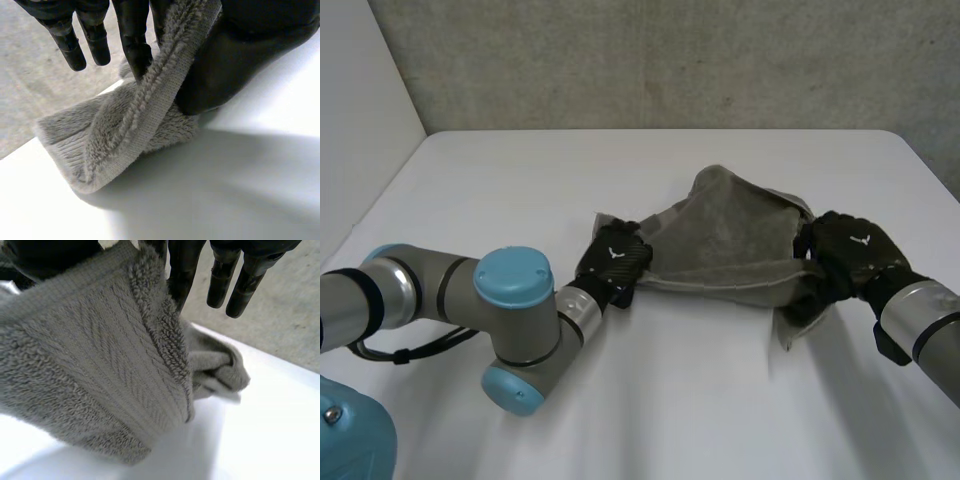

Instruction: Fold the towel.

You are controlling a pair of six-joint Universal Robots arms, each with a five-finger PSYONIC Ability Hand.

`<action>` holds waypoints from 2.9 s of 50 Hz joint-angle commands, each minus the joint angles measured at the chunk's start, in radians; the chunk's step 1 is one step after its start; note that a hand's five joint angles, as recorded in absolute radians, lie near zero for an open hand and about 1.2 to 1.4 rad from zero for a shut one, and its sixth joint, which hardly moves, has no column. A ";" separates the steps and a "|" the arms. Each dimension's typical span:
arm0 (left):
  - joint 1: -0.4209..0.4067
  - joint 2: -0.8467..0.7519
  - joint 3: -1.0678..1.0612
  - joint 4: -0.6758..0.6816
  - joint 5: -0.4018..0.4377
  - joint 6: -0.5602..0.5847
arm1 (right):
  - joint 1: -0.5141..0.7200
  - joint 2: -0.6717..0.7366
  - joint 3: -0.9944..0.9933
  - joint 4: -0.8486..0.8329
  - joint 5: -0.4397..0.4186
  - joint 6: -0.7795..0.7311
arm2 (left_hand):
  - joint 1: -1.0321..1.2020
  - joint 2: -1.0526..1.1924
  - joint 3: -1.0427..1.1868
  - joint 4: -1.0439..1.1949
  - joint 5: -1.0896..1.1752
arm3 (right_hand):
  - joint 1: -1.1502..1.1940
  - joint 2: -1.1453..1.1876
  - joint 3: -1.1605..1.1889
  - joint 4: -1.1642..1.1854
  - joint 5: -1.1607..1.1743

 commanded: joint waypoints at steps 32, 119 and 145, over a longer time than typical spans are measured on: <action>0.187 0.301 0.163 -0.248 -0.007 0.098 | 0.198 0.249 -0.768 0.432 0.058 -0.443 | 0.125 0.132 -0.042 -0.056 0.089 | 0.093 0.110 -0.051 -0.078 0.077; 0.222 0.355 -0.484 0.122 -0.012 0.108 | -0.170 -0.012 -0.084 0.096 -0.132 -0.506 | -0.415 -0.408 -0.042 -0.056 -0.451 | 0.093 0.110 -0.051 -0.078 0.077; 0.340 0.510 -0.503 -0.016 0.002 0.143 | -0.174 0.140 -0.061 0.047 -0.126 -0.178 | 0.125 0.132 -0.042 -0.056 0.089 | -0.590 -0.573 -0.051 -0.078 -0.606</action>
